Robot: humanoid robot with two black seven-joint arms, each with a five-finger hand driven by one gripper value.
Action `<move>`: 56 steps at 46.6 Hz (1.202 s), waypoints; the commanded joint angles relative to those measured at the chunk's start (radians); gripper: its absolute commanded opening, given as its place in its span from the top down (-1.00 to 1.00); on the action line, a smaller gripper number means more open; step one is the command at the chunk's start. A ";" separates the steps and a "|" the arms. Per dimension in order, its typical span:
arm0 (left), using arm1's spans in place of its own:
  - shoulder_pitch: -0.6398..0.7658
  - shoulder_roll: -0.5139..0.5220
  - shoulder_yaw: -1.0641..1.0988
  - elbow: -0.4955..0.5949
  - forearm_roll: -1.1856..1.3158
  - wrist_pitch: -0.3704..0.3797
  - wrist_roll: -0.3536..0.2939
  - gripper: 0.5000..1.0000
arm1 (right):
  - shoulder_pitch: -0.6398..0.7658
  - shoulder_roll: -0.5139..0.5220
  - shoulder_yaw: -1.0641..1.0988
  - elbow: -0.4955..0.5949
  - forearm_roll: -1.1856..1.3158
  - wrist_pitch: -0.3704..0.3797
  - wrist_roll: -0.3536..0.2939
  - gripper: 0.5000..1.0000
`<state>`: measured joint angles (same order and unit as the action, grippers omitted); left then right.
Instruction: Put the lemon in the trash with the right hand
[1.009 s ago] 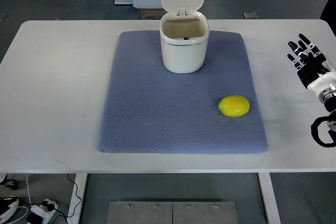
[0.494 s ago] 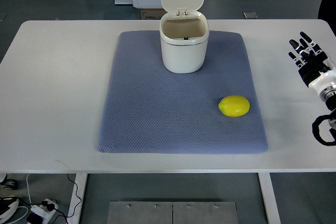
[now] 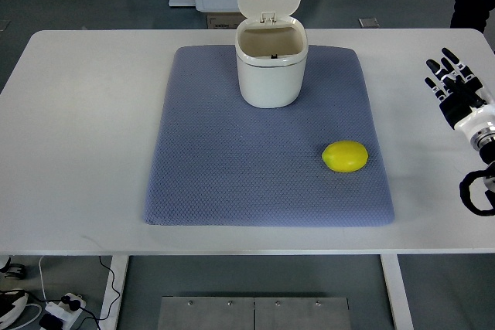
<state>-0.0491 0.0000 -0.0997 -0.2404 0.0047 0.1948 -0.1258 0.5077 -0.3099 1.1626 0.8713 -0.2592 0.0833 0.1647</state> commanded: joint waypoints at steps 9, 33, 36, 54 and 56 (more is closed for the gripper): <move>0.000 0.000 0.000 0.000 0.000 0.000 0.000 -1.00 | -0.003 -0.025 0.000 0.002 0.000 0.059 0.007 -1.00; 0.000 0.000 0.000 0.000 0.000 0.000 0.000 -1.00 | -0.017 -0.063 -0.004 0.003 0.000 0.168 0.176 -1.00; 0.000 0.000 0.000 0.000 -0.002 0.000 0.000 -1.00 | -0.014 -0.063 -0.003 0.002 0.001 0.171 0.174 -1.00; 0.000 0.000 0.000 0.000 0.000 0.000 0.000 -1.00 | -0.014 -0.092 -0.003 -0.006 0.002 0.173 0.065 -1.00; 0.000 0.000 0.000 0.000 0.000 0.000 0.000 -1.00 | -0.014 -0.092 -0.003 -0.005 0.002 0.174 0.050 -1.00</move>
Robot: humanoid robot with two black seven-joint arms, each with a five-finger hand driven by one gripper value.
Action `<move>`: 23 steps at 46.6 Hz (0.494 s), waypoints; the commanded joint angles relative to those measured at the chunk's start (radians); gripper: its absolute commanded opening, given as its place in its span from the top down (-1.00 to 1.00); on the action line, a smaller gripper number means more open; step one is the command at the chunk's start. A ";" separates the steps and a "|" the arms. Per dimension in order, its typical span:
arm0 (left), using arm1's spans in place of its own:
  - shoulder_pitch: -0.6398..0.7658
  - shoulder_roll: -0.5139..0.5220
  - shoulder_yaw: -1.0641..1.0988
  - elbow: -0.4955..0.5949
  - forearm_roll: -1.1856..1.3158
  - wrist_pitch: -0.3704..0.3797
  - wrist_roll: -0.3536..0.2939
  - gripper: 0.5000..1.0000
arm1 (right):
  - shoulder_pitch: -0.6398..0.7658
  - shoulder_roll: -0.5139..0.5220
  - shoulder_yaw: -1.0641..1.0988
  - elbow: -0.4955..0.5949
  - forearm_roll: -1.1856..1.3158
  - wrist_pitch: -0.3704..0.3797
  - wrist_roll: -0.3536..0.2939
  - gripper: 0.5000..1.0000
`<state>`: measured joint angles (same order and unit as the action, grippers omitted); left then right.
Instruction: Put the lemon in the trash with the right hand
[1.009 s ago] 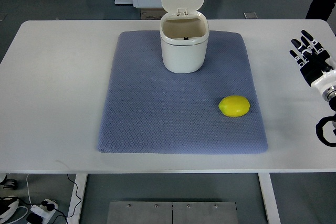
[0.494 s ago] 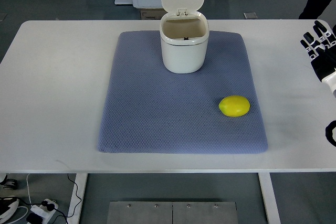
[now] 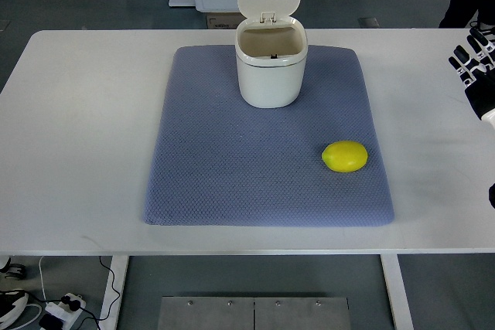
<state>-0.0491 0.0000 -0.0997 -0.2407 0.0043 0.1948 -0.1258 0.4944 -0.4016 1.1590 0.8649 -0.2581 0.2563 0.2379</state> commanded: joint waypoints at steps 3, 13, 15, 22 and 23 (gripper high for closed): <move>0.000 0.000 0.000 0.000 0.000 0.000 0.000 -1.00 | 0.003 0.000 -0.001 0.003 -0.001 0.001 -0.037 -1.00; 0.000 0.000 0.000 0.000 -0.001 0.000 0.000 -1.00 | 0.000 -0.017 -0.054 0.005 -0.012 0.110 -0.068 -1.00; 0.000 0.000 0.000 0.000 0.000 0.000 0.000 -1.00 | -0.002 -0.016 -0.059 0.006 -0.012 0.115 -0.063 -1.00; 0.000 0.000 0.000 0.000 0.000 0.000 0.000 -1.00 | -0.004 -0.013 -0.065 0.005 -0.007 0.115 -0.037 -1.00; 0.000 0.000 0.000 0.000 0.000 0.000 0.000 -1.00 | -0.004 -0.013 -0.067 0.005 -0.007 0.115 -0.038 -1.00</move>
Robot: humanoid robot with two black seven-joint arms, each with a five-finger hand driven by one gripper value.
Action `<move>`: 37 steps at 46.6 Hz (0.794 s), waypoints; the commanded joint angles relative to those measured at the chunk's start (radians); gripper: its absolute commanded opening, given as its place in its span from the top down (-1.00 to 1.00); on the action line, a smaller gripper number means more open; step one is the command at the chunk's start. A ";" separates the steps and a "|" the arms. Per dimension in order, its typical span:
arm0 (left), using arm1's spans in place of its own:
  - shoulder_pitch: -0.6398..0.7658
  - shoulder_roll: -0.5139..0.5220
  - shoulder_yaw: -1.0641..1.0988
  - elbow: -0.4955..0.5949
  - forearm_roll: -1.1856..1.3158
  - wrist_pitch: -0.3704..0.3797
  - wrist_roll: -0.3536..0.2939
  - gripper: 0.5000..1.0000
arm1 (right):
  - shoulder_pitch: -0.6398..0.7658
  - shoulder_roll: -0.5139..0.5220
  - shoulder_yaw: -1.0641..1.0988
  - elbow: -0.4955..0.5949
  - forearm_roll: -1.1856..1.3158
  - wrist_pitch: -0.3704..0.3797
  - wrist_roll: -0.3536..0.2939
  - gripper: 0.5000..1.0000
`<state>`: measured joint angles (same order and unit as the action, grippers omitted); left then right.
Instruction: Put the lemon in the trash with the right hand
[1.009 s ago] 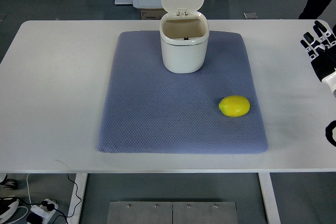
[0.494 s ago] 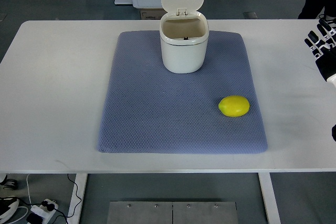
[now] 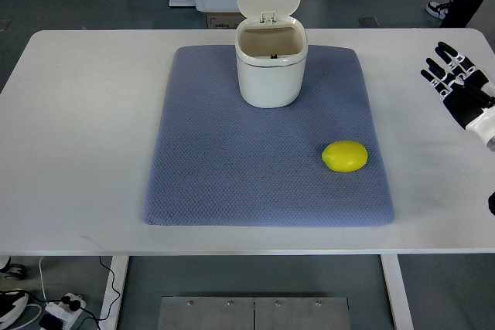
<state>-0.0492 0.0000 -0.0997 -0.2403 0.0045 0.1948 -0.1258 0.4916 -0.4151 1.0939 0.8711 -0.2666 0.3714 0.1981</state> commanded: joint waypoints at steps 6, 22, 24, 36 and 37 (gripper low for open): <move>0.000 0.000 0.000 0.000 -0.001 0.000 0.000 -1.00 | -0.001 -0.001 -0.008 -0.003 0.000 0.003 -0.005 -1.00; 0.000 0.000 0.000 -0.001 -0.001 0.000 0.000 -1.00 | -0.027 -0.047 -0.100 0.003 -0.002 0.057 0.015 -1.00; 0.000 0.000 0.000 -0.001 0.000 0.000 0.000 -1.00 | -0.028 -0.054 -0.123 0.003 0.000 0.067 0.032 -1.00; 0.000 0.000 0.000 0.000 0.000 0.000 0.000 -1.00 | -0.028 -0.091 -0.239 0.014 0.001 0.126 0.139 -1.00; 0.000 0.000 0.000 -0.001 0.000 0.000 0.000 -1.00 | -0.028 -0.091 -0.243 0.016 0.001 0.133 0.141 -1.00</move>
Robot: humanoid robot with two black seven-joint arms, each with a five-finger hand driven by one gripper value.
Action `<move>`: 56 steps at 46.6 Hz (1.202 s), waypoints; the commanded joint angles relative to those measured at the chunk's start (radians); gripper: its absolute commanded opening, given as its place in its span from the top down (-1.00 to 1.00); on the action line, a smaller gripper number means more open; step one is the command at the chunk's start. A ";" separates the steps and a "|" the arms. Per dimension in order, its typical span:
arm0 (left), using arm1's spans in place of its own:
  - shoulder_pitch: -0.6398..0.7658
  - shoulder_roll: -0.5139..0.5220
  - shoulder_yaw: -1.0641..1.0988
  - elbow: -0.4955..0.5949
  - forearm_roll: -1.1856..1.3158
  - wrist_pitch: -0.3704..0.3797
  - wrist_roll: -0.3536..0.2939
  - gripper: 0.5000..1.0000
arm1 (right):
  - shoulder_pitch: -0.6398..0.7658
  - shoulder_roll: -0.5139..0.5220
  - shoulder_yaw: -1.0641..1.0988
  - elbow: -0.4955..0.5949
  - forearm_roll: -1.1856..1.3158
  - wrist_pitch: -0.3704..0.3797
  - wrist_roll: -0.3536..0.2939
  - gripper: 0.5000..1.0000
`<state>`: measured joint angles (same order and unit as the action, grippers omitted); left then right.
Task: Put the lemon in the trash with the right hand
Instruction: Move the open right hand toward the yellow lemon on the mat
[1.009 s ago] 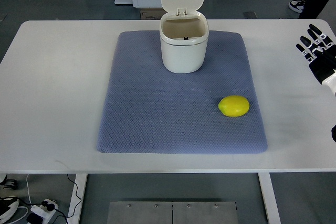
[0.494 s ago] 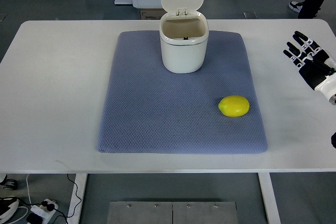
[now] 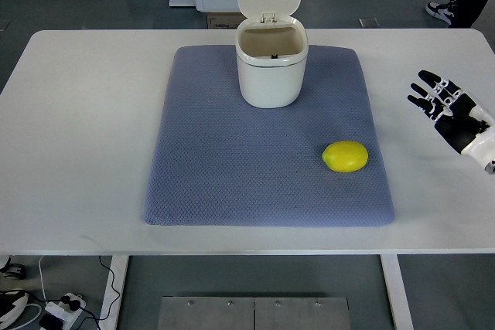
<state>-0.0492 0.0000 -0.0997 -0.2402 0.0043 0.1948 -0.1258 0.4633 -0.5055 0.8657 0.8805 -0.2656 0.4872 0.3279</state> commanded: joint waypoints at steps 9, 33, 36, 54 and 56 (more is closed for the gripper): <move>0.000 0.000 0.000 -0.001 -0.001 0.000 0.000 -1.00 | -0.018 -0.001 -0.051 0.008 0.000 0.068 0.049 -0.99; 0.000 0.000 0.000 -0.001 0.000 0.000 0.000 -1.00 | -0.012 0.013 -0.168 0.057 -0.004 0.111 0.088 -0.97; 0.000 0.000 0.000 0.001 -0.001 0.000 0.000 -1.00 | -0.012 0.018 -0.169 0.055 -0.004 0.108 0.088 -0.97; 0.000 0.000 0.000 -0.001 0.000 0.000 0.000 -1.00 | -0.015 0.038 -0.203 0.046 -0.006 0.073 0.091 -0.98; 0.000 0.000 0.000 -0.001 0.000 0.000 0.000 -1.00 | -0.015 0.042 -0.209 0.046 -0.006 0.073 0.092 -0.98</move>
<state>-0.0491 0.0000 -0.0997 -0.2403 0.0042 0.1948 -0.1258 0.4482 -0.4691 0.6651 0.9264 -0.2716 0.5600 0.4182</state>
